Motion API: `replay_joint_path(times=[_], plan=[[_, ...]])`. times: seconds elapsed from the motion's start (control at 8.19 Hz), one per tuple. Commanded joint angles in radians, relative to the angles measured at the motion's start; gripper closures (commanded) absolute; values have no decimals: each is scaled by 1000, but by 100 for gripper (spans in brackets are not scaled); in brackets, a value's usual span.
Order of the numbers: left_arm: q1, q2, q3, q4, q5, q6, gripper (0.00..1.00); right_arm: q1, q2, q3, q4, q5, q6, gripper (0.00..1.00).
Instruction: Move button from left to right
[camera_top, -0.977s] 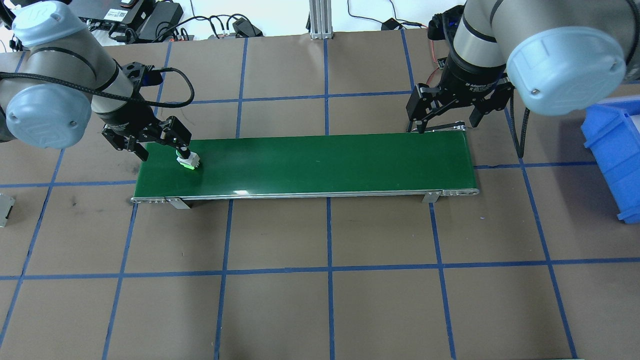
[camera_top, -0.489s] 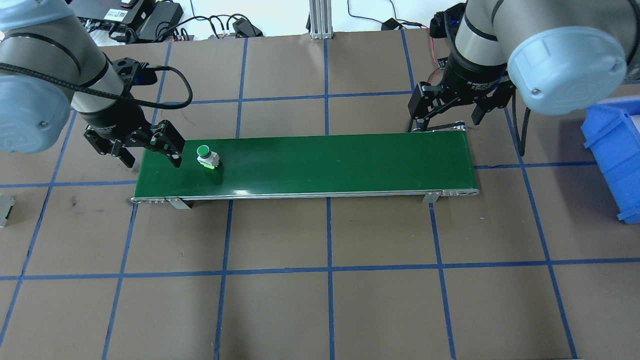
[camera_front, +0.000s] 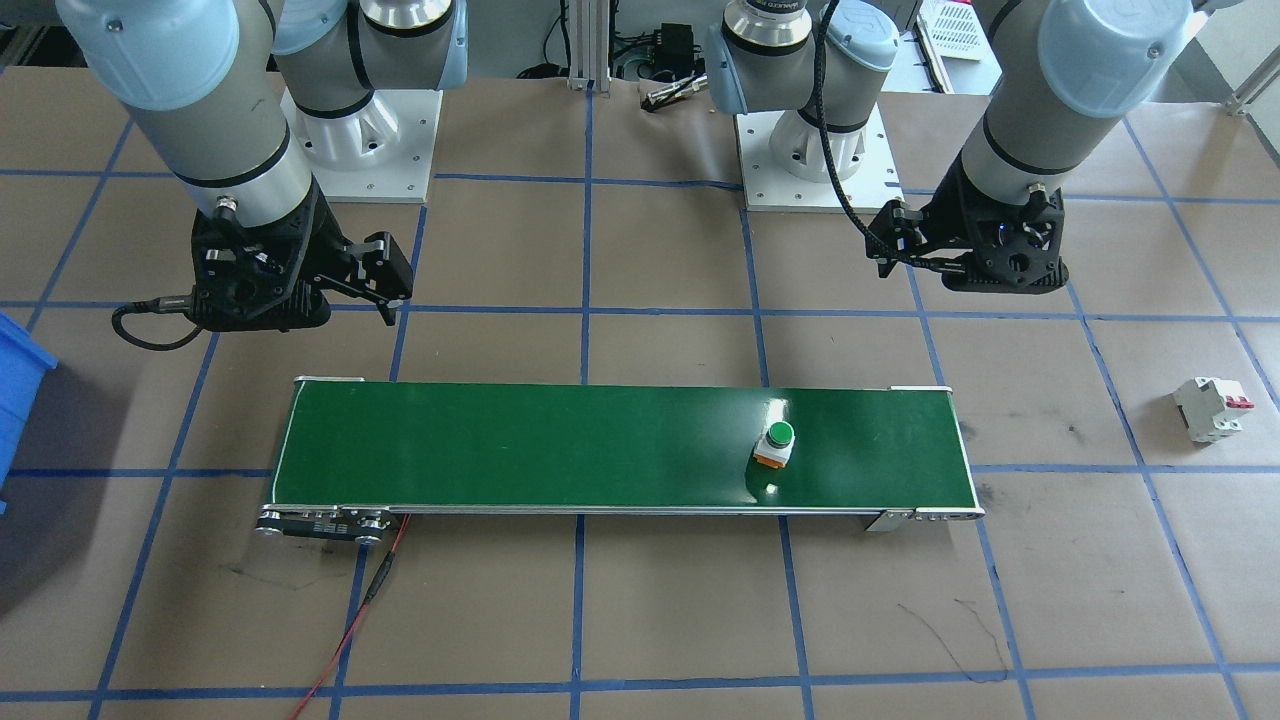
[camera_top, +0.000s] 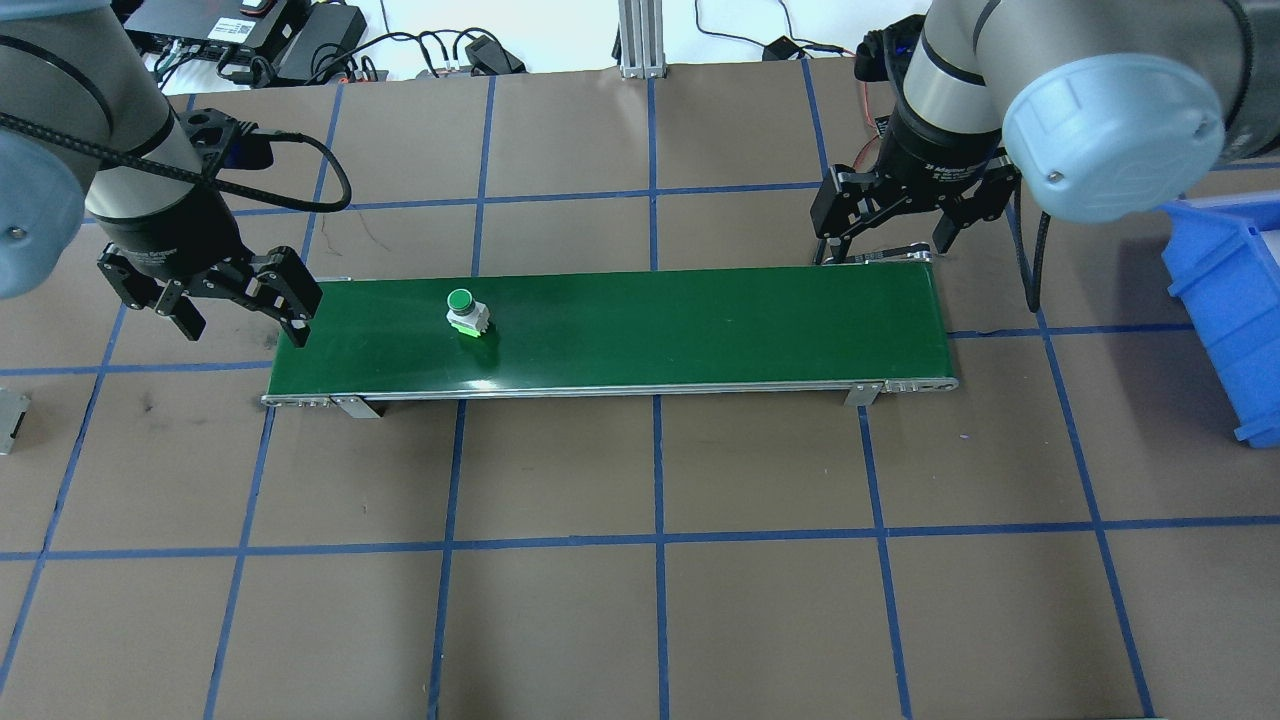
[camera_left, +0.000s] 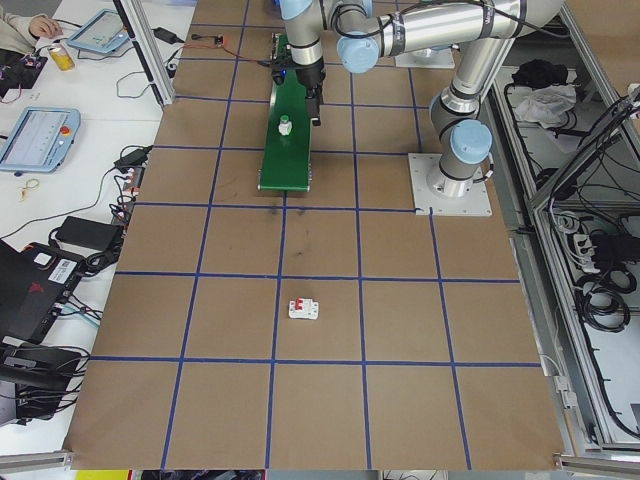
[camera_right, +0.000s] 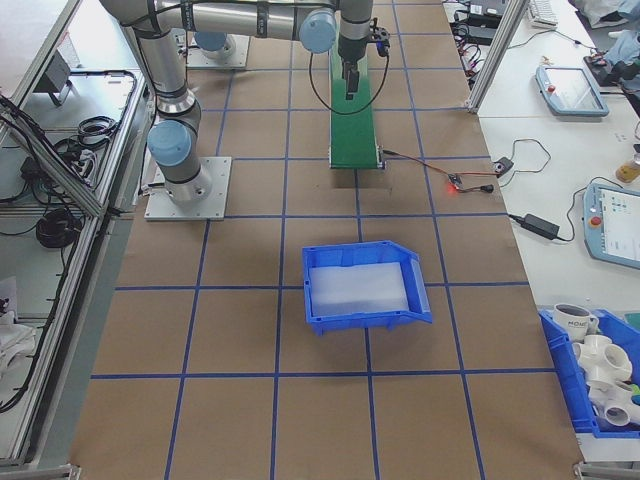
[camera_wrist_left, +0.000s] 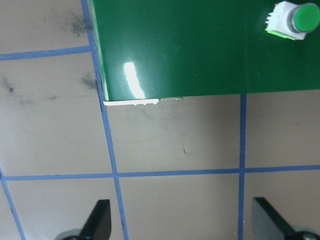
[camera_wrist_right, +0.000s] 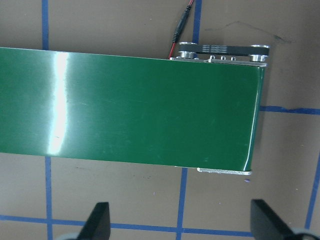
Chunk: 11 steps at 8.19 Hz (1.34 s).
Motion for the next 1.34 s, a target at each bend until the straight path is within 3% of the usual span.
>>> replay_joint_path(times=[0.0, 0.24, 0.61, 0.85, 1.22], plan=[[9, -26, 32, 58, 39, 9, 0, 0, 73, 3, -41, 119, 1, 0], [20, -32, 34, 48, 33, 1, 0, 0, 147, 38, -225, 121, 15, 0], [29, -20, 28, 48, 36, 14, 0, 0, 203, 60, -250, 140, 114, 0], [28, -14, 25, 51, 36, 15, 0, 0, 207, 61, -253, 205, 203, 0], [29, -40, 25, 51, 42, 12, 0, 0, 207, 61, -272, 207, 216, 0]])
